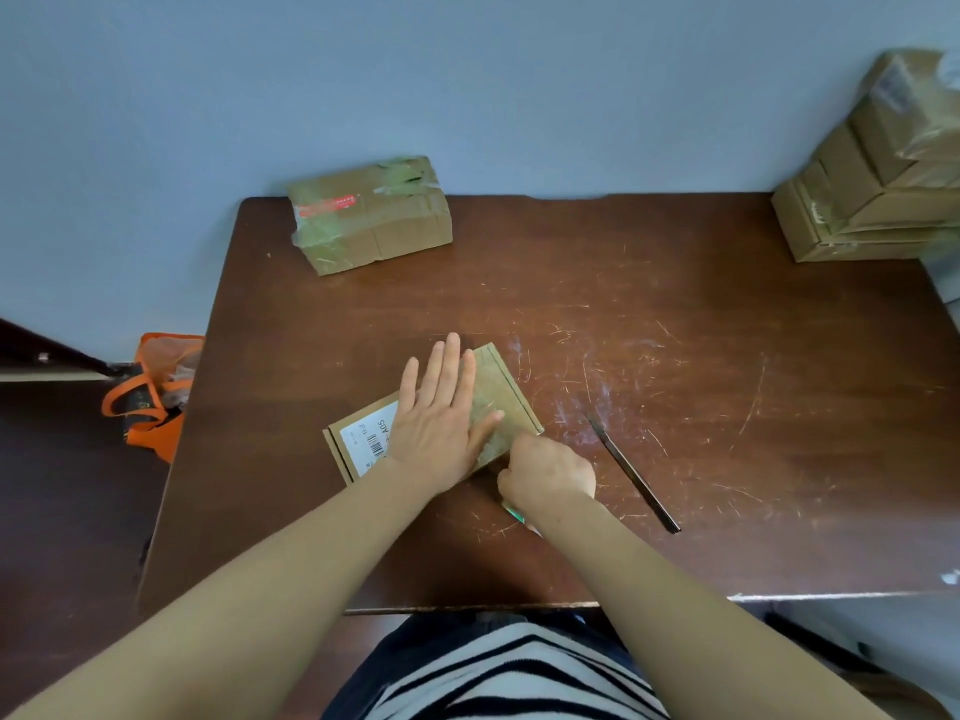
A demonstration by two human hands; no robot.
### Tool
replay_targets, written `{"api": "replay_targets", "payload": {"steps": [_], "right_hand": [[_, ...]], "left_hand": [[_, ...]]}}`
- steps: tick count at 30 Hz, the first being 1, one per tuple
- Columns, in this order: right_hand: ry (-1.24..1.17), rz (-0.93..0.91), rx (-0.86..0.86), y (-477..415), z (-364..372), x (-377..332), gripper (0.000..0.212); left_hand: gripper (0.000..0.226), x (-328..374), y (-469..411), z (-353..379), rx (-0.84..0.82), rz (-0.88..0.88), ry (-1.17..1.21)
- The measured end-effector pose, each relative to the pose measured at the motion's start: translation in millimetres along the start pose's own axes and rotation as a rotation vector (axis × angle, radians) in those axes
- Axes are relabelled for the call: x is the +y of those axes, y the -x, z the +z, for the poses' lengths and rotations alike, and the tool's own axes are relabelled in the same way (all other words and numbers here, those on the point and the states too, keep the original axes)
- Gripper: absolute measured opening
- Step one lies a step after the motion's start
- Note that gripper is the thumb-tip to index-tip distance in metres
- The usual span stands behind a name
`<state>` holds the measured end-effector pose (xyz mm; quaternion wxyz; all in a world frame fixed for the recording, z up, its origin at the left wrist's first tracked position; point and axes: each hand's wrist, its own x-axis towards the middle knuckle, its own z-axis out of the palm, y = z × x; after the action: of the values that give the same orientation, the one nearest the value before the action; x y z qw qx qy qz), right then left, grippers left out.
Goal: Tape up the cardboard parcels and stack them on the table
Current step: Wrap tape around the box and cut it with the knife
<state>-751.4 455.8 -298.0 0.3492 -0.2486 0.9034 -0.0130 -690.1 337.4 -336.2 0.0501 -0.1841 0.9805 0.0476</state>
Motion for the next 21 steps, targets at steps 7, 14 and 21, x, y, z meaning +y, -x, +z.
{"api": "replay_targets", "payload": {"steps": [7,14,21], "right_hand": [[0.003,0.03,-0.001,-0.2,1.5,-0.3,0.023],[-0.006,0.026,-0.003,0.0,1.0,-3.0,0.016],[0.001,0.034,0.013,-0.4,2.4,2.2,0.018]], "left_hand": [[0.066,9.4,22.3,-6.3,-0.005,0.223,-0.057],[0.082,-4.4,15.8,-2.8,-0.175,0.305,0.082],[0.076,-14.8,11.3,-16.1,-0.077,0.16,0.643]]}}
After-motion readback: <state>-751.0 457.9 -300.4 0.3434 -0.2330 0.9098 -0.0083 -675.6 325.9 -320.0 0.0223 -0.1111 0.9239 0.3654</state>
